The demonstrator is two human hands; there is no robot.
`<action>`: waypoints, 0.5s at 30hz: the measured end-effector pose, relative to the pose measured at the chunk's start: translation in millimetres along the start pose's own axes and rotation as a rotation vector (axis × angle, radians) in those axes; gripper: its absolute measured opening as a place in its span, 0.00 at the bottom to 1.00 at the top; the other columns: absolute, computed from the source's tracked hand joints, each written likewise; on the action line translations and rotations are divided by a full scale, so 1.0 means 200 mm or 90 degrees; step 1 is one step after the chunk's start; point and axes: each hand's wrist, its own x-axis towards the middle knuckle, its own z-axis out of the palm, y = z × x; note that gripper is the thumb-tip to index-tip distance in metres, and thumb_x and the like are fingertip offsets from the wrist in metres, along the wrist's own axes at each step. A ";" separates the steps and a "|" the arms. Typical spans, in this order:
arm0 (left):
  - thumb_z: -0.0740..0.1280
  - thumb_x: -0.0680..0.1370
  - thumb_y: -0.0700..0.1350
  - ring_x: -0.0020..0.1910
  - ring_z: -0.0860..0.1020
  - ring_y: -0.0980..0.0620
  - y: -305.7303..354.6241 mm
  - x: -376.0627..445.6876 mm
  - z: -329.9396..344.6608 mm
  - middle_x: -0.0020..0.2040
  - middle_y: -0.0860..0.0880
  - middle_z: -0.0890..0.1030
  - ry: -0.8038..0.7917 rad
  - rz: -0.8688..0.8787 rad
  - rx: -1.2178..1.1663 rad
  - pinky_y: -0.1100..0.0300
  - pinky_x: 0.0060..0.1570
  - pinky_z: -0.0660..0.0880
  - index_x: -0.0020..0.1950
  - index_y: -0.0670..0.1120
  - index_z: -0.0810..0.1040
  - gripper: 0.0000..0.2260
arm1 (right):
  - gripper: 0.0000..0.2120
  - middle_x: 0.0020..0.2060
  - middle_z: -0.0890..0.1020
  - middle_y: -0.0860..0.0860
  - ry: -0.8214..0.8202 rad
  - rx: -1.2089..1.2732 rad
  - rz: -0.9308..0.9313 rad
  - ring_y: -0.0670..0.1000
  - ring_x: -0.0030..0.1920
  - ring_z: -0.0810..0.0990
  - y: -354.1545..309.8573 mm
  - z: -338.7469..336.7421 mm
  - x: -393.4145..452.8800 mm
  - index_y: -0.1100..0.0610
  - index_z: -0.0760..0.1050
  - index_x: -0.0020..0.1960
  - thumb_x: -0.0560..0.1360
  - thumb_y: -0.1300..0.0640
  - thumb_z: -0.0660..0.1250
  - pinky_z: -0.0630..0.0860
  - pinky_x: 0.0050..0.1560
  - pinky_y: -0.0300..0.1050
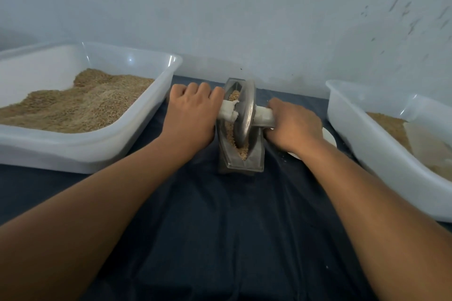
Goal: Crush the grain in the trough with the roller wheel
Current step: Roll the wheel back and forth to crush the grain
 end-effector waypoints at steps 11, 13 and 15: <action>0.70 0.73 0.47 0.45 0.78 0.46 -0.03 0.15 0.14 0.48 0.50 0.80 -0.032 -0.022 -0.031 0.50 0.49 0.69 0.58 0.50 0.73 0.15 | 0.09 0.37 0.77 0.46 -0.067 -0.006 0.042 0.48 0.35 0.71 0.03 0.07 0.24 0.47 0.72 0.48 0.71 0.49 0.69 0.61 0.31 0.42; 0.68 0.75 0.47 0.44 0.78 0.45 -0.04 0.19 0.17 0.46 0.50 0.80 -0.029 -0.026 -0.028 0.50 0.49 0.69 0.56 0.50 0.73 0.11 | 0.09 0.38 0.77 0.46 -0.081 -0.001 0.038 0.48 0.35 0.72 0.05 0.09 0.29 0.47 0.71 0.48 0.71 0.49 0.68 0.62 0.31 0.43; 0.68 0.75 0.47 0.42 0.78 0.45 -0.04 0.22 0.21 0.44 0.50 0.80 -0.023 -0.028 -0.020 0.50 0.48 0.70 0.55 0.50 0.73 0.10 | 0.09 0.38 0.76 0.45 -0.097 0.002 0.023 0.48 0.36 0.71 0.06 0.10 0.34 0.45 0.70 0.48 0.71 0.48 0.68 0.62 0.32 0.43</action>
